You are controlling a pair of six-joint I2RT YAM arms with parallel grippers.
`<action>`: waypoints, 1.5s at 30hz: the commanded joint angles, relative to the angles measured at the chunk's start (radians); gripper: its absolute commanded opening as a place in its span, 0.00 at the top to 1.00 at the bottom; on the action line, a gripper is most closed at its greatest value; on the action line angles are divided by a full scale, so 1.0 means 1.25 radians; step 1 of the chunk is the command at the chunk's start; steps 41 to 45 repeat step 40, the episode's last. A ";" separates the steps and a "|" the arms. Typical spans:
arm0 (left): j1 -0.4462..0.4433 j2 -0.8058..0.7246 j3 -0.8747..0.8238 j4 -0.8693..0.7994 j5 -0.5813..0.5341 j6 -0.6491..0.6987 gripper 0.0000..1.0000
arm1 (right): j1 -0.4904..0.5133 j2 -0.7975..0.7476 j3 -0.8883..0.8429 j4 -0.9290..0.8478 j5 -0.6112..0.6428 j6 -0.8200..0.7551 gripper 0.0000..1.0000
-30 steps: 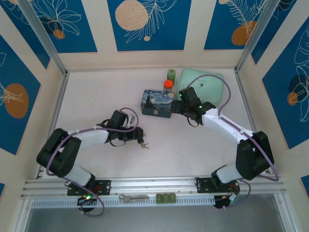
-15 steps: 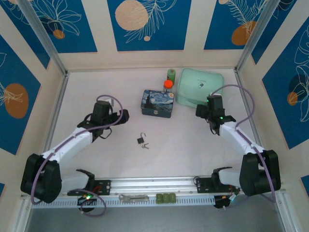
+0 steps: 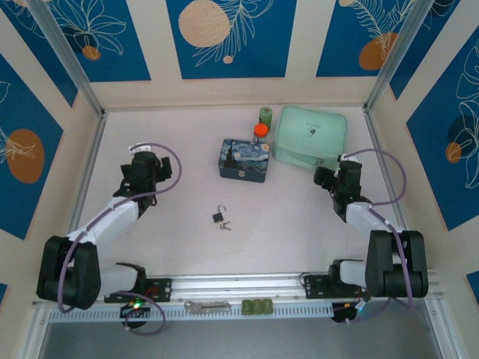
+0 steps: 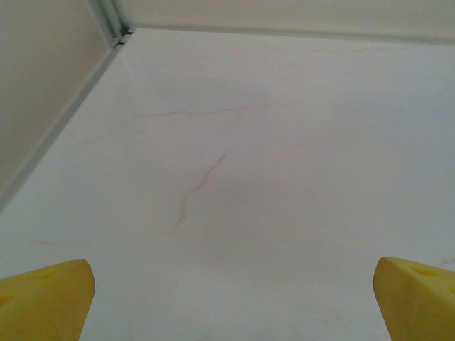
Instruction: Unlock the padlock with the key
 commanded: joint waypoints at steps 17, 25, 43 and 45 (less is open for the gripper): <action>0.034 0.217 -0.241 0.690 0.064 0.233 0.01 | 0.053 0.200 -0.061 0.447 -0.072 -0.104 0.01; 0.098 0.264 -0.266 0.764 0.216 0.200 0.01 | 0.054 0.200 -0.061 0.448 -0.072 -0.105 0.01; 0.098 0.255 -0.234 0.688 0.214 0.197 0.01 | 0.054 0.199 -0.061 0.448 -0.071 -0.105 0.01; 0.098 0.255 -0.234 0.688 0.214 0.197 0.01 | 0.054 0.199 -0.061 0.448 -0.071 -0.105 0.01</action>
